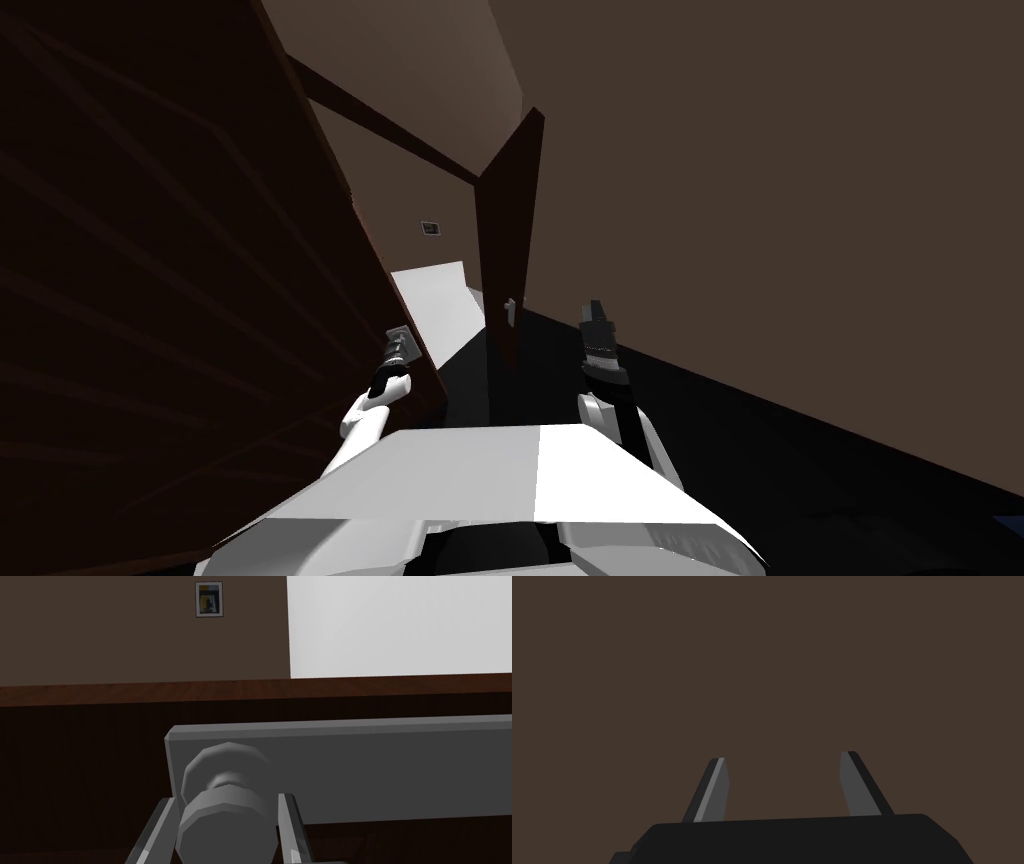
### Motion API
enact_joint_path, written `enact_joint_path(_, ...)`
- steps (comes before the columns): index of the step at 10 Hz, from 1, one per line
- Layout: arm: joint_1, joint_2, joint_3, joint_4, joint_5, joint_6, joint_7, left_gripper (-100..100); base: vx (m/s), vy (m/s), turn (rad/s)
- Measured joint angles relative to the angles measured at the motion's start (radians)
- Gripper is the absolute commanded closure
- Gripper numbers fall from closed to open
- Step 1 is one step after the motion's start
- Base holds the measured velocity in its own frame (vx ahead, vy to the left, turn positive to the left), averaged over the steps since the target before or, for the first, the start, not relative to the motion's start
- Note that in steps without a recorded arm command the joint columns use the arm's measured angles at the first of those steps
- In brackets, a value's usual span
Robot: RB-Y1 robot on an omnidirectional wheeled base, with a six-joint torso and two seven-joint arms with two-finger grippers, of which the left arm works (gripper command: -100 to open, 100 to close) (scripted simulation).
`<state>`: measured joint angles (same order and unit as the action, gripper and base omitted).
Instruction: Pull the door open
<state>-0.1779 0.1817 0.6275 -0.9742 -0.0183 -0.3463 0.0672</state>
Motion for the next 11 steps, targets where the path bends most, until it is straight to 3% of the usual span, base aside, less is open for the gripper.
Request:
enact_joint_path(5, -0.027, -0.001, -0.040, 0.025, -0.007, -0.013, 0.007, 100, -0.186, 0.027, -0.055)
enact_joint_path(7, -0.018, -0.007, -0.072, 0.007, -0.012, -0.004, 0.016, 100, -0.202, 0.002, -0.048)
enact_joint_path(11, -0.030, -0.006, -0.121, 0.023, -0.019, -0.013, 0.030, 100, -0.208, 0.012, -0.045)
